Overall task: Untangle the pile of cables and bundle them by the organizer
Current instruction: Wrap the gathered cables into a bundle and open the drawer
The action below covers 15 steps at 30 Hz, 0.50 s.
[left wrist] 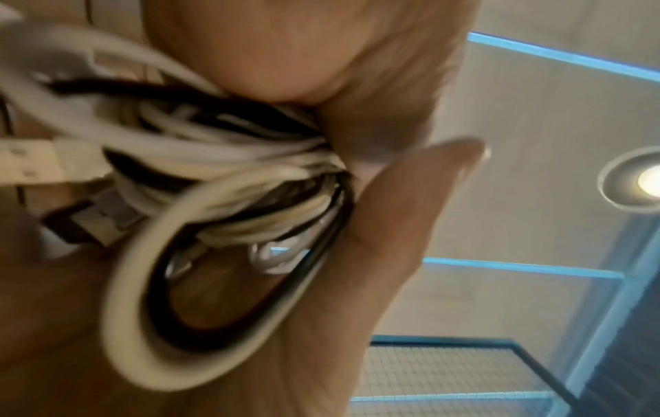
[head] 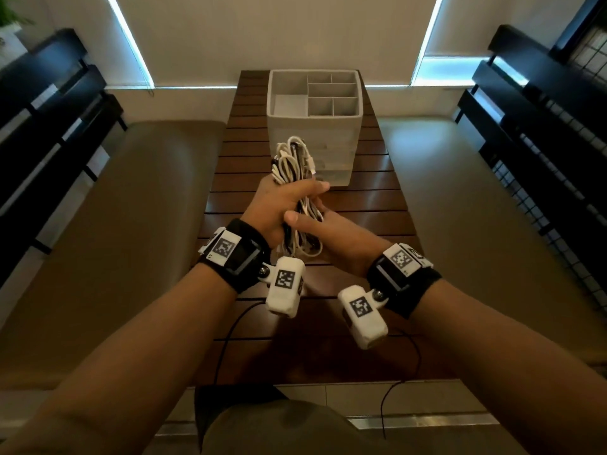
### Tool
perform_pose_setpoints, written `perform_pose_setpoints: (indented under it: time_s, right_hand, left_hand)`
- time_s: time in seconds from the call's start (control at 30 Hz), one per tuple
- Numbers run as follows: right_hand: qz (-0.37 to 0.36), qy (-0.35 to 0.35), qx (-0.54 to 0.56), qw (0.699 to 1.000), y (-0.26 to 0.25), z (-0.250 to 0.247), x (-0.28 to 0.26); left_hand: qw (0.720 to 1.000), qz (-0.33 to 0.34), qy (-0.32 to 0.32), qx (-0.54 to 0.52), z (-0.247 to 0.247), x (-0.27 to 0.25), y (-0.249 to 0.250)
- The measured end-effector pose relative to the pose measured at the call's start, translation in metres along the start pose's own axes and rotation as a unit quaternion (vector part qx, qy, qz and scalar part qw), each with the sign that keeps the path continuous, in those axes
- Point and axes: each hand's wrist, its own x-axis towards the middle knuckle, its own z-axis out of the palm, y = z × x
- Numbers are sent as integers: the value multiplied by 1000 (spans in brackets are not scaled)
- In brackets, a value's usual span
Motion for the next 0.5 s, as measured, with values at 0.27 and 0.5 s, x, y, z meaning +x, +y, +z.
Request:
perform_pose_setpoints:
  time_s: [0.27, 0.5]
  right_hand:
    - [38, -50, 17, 998, 3, 4, -20]
    - [61, 92, -105, 988, 13, 13, -11]
  left_hand:
    - [999, -23, -37, -22, 10, -7, -6]
    - [998, -46, -30, -13, 10, 1, -16]
